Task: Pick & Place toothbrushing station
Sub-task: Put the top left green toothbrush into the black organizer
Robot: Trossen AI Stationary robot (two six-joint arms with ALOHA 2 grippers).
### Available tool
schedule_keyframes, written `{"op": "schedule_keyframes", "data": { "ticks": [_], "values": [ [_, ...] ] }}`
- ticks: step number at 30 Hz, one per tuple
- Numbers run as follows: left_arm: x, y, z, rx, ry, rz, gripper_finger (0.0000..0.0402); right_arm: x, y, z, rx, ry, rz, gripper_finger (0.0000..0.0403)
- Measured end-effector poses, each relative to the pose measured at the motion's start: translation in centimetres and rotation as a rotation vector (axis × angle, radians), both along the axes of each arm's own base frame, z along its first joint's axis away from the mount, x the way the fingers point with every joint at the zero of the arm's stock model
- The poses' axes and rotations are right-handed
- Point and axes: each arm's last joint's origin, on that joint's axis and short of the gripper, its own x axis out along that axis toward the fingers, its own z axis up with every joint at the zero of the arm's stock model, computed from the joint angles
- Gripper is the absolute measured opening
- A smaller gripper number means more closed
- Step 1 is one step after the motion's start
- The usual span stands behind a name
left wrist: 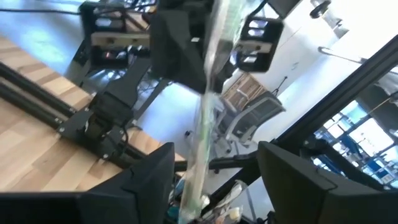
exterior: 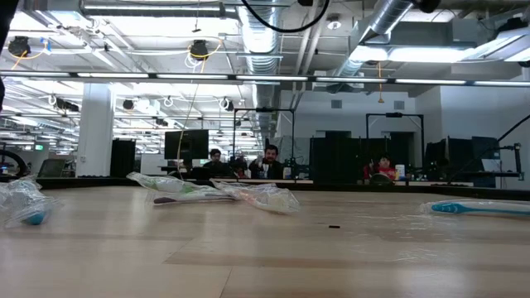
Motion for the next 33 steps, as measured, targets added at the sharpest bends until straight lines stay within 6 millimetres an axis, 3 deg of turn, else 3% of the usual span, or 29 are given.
{"op": "schedule_keyframes", "data": {
  "ticks": [16, 33],
  "values": [
    [0.1, 0.6, -0.3, 0.001, 0.009, 0.014, 0.0188, -7.2, 0.7, -0.1, -0.043, -0.018, 0.124, 0.0006],
    [0.1, 0.9, -0.3, -0.009, 0.01, 0.023, 0.0173, -8.9, 2.6, -1.2, -0.075, -0.016, 0.425, 0.0006]
  ]
}}
